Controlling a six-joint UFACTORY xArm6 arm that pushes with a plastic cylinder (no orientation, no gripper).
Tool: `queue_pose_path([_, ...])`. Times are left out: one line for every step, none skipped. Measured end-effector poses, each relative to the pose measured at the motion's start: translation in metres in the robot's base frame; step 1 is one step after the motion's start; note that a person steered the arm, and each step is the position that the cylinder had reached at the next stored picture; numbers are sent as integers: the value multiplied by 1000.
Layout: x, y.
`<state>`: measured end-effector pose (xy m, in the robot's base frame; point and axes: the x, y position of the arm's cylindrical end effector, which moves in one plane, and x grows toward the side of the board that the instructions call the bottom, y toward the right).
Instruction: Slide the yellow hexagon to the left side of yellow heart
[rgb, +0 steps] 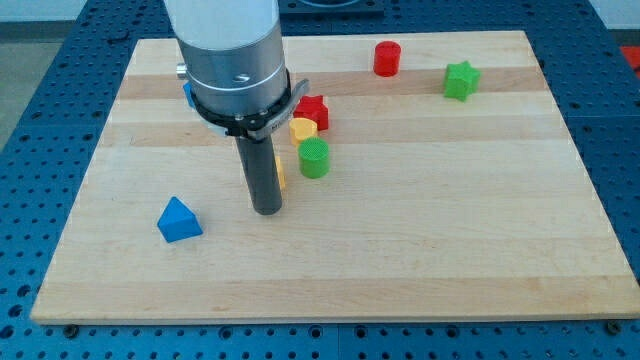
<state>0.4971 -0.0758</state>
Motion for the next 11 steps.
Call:
queue_pose_path([-20,0])
queue_pose_path([-37,0])
queue_pose_path([-56,0])
queue_pose_path([-54,-2])
queue_pose_path([-43,-30])
queue_pose_path([-66,-61])
queue_pose_path([-81,-60])
queue_pose_path([-81,-51])
queue_pose_path([-81,-44])
queue_pose_path([-81,-37])
queue_pose_path([-81,-35])
